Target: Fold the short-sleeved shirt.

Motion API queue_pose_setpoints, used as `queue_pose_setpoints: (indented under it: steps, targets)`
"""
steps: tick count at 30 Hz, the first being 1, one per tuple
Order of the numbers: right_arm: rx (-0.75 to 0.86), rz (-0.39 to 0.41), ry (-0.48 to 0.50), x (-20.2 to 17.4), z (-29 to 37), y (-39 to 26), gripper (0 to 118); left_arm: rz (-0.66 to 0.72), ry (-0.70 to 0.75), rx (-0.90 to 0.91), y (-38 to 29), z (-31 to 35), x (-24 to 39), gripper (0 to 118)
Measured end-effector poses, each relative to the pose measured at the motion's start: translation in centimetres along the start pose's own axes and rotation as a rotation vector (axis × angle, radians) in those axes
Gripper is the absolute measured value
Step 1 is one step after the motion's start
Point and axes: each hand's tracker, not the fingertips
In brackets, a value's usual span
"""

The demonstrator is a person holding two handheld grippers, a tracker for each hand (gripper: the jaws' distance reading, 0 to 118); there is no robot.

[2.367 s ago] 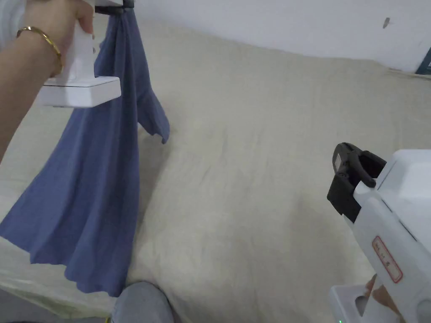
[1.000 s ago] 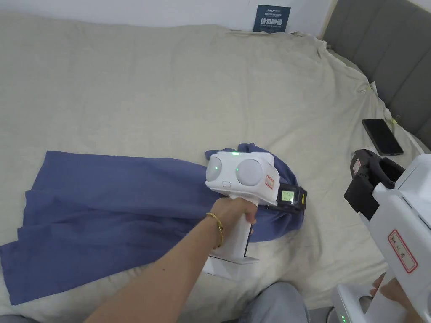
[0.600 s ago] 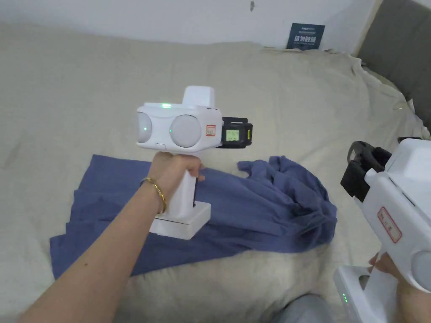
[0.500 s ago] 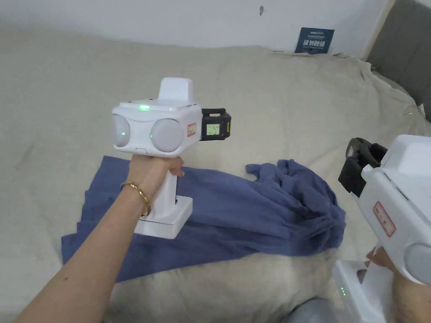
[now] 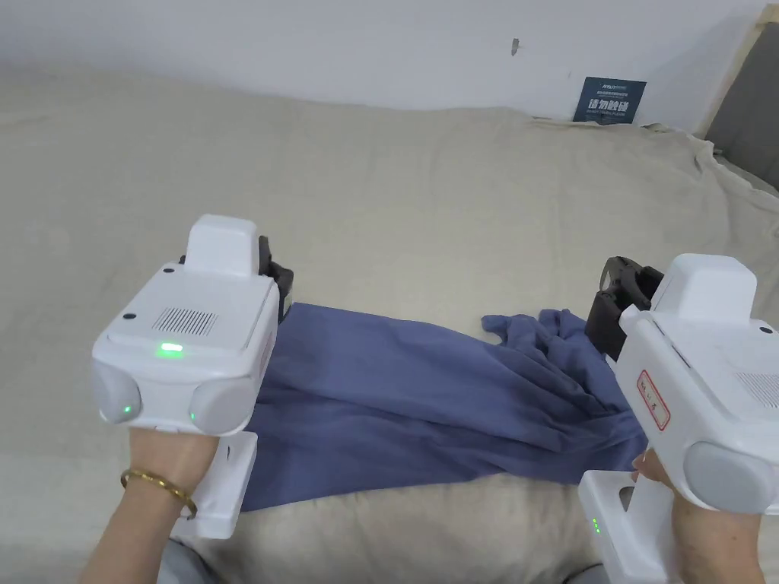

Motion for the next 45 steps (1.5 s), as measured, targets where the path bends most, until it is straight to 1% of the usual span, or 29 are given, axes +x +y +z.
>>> queue_pose_setpoints:
  steps: [2, 9, 12, 19, 23, 25, 26, 28, 29, 30, 31, 32, 33, 36, 38, 41, 42, 45]
  targets:
    - [-0.007, 0.001, 0.01, -0.1, 0.1, -0.2, 1, 0.003, 0.002, 0.01, -0.5, 1.2, 0.0, 0]
    - [-0.032, -0.014, 0.006, -0.6, 0.6, -1.5, 1, 0.052, 0.027, 0.017, -1.9, 3.5, -0.1, 0]
    - [-0.045, -0.012, 0.004, -0.7, 0.6, -1.9, 1, 0.069, 0.016, 0.01, -2.2, 3.1, -0.3, 0]
    - [-0.063, -0.012, 0.004, -0.4, 0.5, -2.2, 1, 0.064, 0.002, 0.015, -2.1, 2.8, -0.1, 0]
    - [-0.071, 0.009, -0.005, -0.2, 0.1, -1.4, 1, 0.067, -0.006, 0.012, -2.0, 2.7, 0.1, 0]
    - [-0.112, 0.025, -0.002, 0.1, -0.4, -0.8, 2, 0.071, -0.011, 0.004, -1.9, 2.6, 0.1, 0]
    - [-0.14, 0.033, -0.021, 0.3, -0.8, -0.4, 4, 0.072, -0.011, -0.001, -1.9, 2.4, 0.1, 0]
    - [-0.181, 0.016, -0.011, 1.2, -1.9, 0.5, 7, 0.073, -0.015, -0.014, -1.8, 2.2, 0.0, 0]
    - [-0.218, 0.009, -0.023, 2.0, -2.6, 0.8, 18, 0.073, -0.018, -0.021, -1.8, 2.1, -0.1, 0]
    - [-0.251, -0.007, -0.005, 2.7, -3.5, 1.3, 45, 0.073, -0.02, -0.025, -2.0, 1.7, -0.3, 0]
    - [-0.272, -0.028, 0.007, 3.4, -4.3, 1.7, 66, 0.072, -0.02, -0.026, -2.1, 1.5, -0.4, 0]
    - [-0.277, -0.035, 0.005, 3.9, -5.0, 2.0, 78, 0.073, -0.019, -0.027, -2.1, 1.4, -0.5, 0]
    - [-0.301, -0.043, 0.001, 4.1, -5.7, 2.6, 84, 0.076, -0.019, -0.028, -2.1, 1.3, -0.6, 0]
    - [-0.406, -0.068, -0.023, 5.5, -8.7, 3.9, 96, 0.088, -0.02, -0.034, -2.2, 0.5, -0.9, 0]
    - [-0.477, -0.067, -0.037, 6.2, -11.2, 4.3, 101, 0.095, -0.021, -0.035, -1.9, 0.3, -0.8, 0]
    - [-0.648, -0.013, -0.054, 7.2, -15.5, 4.0, 101, 0.093, -0.021, -0.034, -1.7, -0.1, -0.8, 0]
    - [-0.692, -0.013, -0.054, 7.6, -16.8, 3.6, 101, 0.091, -0.02, -0.034, -1.7, -0.5, -0.8, 0]
    - [-0.834, -0.084, -0.04, 8.8, -20.2, 1.5, 101, 0.09, -0.018, -0.037, -1.7, -1.2, -0.8, 0]
